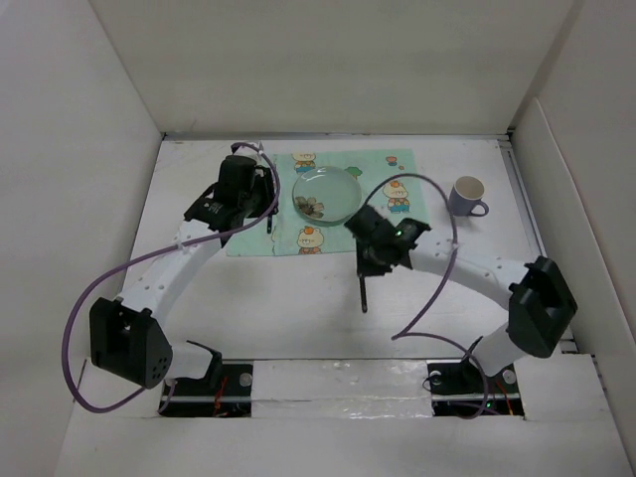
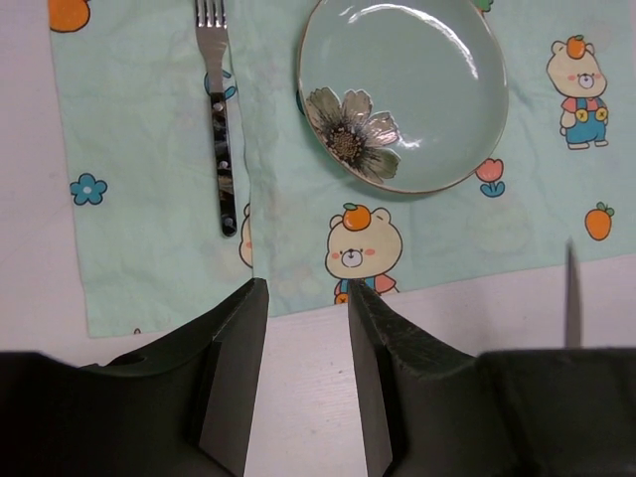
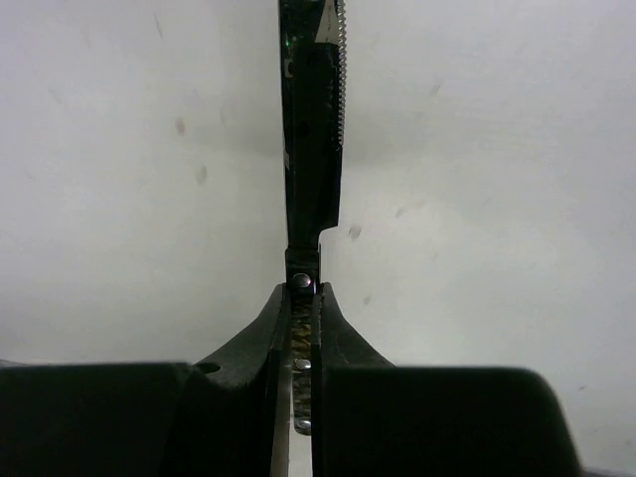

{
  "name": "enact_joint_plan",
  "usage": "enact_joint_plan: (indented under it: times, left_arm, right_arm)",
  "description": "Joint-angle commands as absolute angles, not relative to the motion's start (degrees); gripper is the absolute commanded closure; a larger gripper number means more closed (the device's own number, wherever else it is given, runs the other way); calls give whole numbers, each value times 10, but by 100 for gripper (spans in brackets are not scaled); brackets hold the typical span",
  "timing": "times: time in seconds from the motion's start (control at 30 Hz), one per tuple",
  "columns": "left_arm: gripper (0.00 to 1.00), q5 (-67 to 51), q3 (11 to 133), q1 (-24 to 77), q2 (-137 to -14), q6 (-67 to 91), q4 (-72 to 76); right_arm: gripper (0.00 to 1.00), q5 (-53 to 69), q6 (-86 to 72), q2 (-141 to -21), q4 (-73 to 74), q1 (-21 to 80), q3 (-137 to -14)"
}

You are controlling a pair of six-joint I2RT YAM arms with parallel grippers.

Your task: Set the dinner table for one person

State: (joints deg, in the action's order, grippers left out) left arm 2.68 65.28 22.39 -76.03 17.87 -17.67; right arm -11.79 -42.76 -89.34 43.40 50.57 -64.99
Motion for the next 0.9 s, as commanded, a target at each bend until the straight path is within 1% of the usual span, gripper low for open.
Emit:
enact_joint_plan:
  times: [0.0, 0.07, 0.1, 0.17, 0.2, 0.23, 0.3, 0.33, 0.37, 0.47, 0.67, 0.87]
  left_arm:
    - [65, 5, 688, 221, -766, 175, -165]
    - [65, -17, 701, 221, -771, 173, -168]
    - [65, -19, 704, 221, -772, 173, -168]
    - [65, -21, 712, 221, -775, 172, -170]
    - [65, -22, 714, 221, -776, 173, -169]
    - [65, -24, 715, 221, -776, 177, -164]
    - [65, -28, 715, 221, -779, 181, -157]
    - [65, -29, 717, 221, -780, 188, -154]
    - [65, -29, 717, 221, -780, 188, -154]
    - [65, -30, 715, 221, -780, 194, -144]
    - [65, -23, 703, 221, -786, 196, -129]
    - [65, -20, 705, 221, -801, 195, -127]
  right_arm:
    - [100, -128, -338, -877, 420, 400, -720]
    - [100, -94, -281, -896, 402, 351, -753]
    - [100, -78, -260, -928, 379, 310, -785]
    - [100, -34, -211, -968, 372, 276, -833]
    - [100, -20, -196, -1010, 366, 262, -856]
    - [100, -8, -163, -1033, 369, 240, -907]
    - [100, 13, -138, -1079, 396, 221, -961]
    - [100, 22, -115, -1143, 423, 194, -1042]
    - [100, 27, -115, -1143, 424, 193, -1042]
    - [100, 57, -105, -1204, 446, 173, -1111]
    - [100, 71, -105, -1276, 446, 155, -1164]
    - [100, 90, -127, -1287, 421, 155, -1139]
